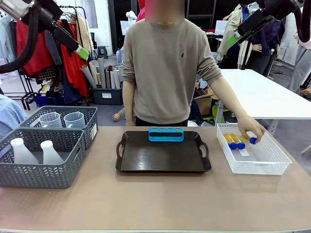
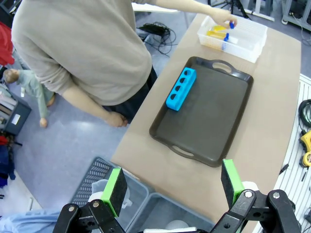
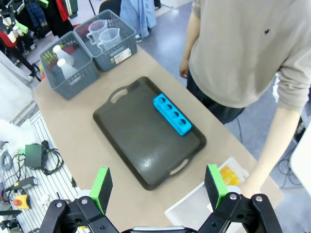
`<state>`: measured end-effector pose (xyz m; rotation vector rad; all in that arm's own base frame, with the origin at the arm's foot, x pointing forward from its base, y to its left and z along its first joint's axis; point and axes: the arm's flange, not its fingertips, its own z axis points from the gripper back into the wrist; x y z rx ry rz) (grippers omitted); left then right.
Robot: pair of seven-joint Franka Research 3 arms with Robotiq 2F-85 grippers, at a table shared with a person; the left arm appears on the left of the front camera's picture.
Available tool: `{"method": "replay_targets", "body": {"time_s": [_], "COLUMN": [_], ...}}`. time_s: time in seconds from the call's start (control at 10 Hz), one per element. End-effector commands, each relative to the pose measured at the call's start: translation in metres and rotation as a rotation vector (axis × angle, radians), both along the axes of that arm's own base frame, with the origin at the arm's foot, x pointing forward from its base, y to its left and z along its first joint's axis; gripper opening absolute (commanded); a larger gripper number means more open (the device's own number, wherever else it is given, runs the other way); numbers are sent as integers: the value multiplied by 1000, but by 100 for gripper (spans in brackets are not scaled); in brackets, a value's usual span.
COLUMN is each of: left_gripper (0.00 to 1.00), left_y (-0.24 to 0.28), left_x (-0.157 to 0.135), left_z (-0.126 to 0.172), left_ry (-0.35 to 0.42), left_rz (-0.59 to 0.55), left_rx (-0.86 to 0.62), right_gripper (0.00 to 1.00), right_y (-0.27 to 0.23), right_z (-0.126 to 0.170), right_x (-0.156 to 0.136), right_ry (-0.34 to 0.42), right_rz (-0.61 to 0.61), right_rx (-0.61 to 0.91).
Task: Prepare the laboratory tools.
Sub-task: Pick up one Large Measuring Cup and place it on the Handle tray.
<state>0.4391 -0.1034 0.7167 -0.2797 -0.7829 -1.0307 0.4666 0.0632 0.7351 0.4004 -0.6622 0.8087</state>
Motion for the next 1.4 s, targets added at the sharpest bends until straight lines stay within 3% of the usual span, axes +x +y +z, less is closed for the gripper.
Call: {"method": "replay_targets", "body": {"time_s": [0.0,0.2,0.3,0.4,0.7,0.9,1.0,1.3], "left_gripper": [100,100,100,100,100,100,100,100], "left_y": [0,10,17,26,38,44,47,45], "left_x": [0,9,20,35,52,60,58,61], "left_z": [0,14,17,16,3,-11,-10,-16], "left_ry": [0,5,51,36,80,119,62,85], "left_rz": [0,120,217,287,379,372,371,373], "left_rx": [0,67,135,218,377,305,364,364], "right_gripper": [100,100,100,100,100,100,100,100], "right_y": [-1,-1,-1,-1,-1,-1,-1,-1], "right_z": [1,1,1,1,1,1,1,1], "right_x": [0,0,0,0,0,0,0,0], "right_ry": [-1,-1,-1,-1,-1,-1,-1,-1], "right_rz": [-1,-1,-1,-1,-1,-1,-1,-1], "right_rx": [-1,-1,-1,-1,-1,-1,-1,-1]}}
